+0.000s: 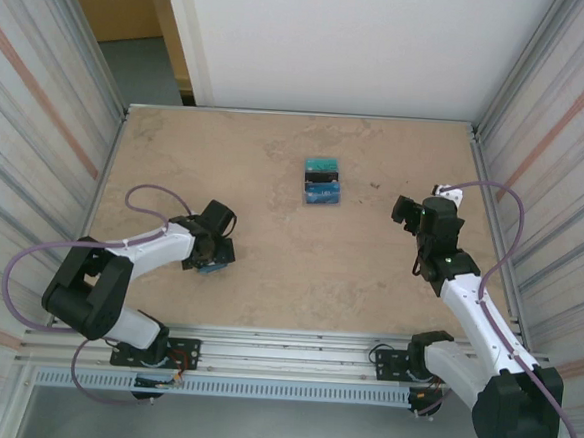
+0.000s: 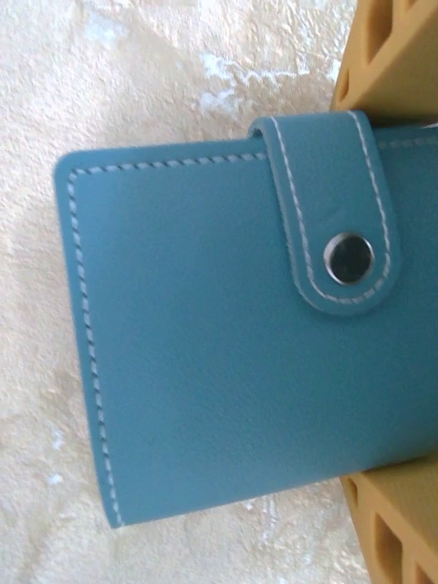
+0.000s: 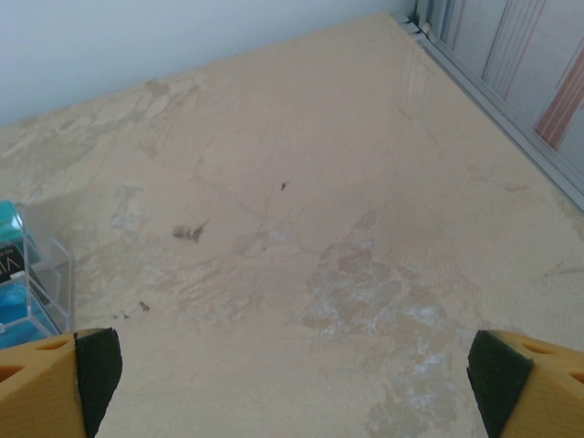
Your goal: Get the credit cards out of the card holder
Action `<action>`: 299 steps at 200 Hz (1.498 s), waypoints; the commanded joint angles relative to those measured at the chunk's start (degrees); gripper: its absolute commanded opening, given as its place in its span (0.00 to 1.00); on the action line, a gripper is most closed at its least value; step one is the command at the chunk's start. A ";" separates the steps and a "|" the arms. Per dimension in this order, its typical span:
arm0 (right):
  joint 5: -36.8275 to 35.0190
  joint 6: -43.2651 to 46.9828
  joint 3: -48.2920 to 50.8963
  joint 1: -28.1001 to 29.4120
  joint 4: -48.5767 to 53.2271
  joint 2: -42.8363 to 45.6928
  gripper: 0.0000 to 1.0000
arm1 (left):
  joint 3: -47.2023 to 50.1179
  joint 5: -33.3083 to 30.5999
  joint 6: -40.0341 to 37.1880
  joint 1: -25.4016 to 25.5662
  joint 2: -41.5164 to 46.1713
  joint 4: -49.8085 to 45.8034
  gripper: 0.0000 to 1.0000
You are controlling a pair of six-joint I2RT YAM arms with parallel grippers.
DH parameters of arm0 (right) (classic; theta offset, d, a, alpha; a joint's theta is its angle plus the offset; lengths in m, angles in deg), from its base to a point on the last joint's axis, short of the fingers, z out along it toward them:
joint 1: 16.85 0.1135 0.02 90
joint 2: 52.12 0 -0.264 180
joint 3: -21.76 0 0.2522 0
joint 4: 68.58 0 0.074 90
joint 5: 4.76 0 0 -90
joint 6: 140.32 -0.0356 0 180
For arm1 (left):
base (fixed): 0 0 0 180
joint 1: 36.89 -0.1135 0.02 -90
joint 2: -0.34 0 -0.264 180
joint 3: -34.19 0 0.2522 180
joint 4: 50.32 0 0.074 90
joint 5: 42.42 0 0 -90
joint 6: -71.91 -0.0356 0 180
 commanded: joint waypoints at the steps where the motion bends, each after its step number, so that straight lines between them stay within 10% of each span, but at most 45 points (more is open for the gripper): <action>1: -1.62 -2.19 -0.18 0.53 0.86 0.04 0.99 | 0.86 0.72 0.44 0.19 -0.44 0.57 0.76; 84: 0.34 -8.18 -1.67 1.26 4.10 0.32 0.99 | 2.78 4.97 -1.92 0.50 6.20 5.84 0.68; 299: 47.23 -27.22 -18.76 19.11 -0.88 -23.73 0.89 | 3.87 15.86 -24.35 13.03 11.77 44.13 0.64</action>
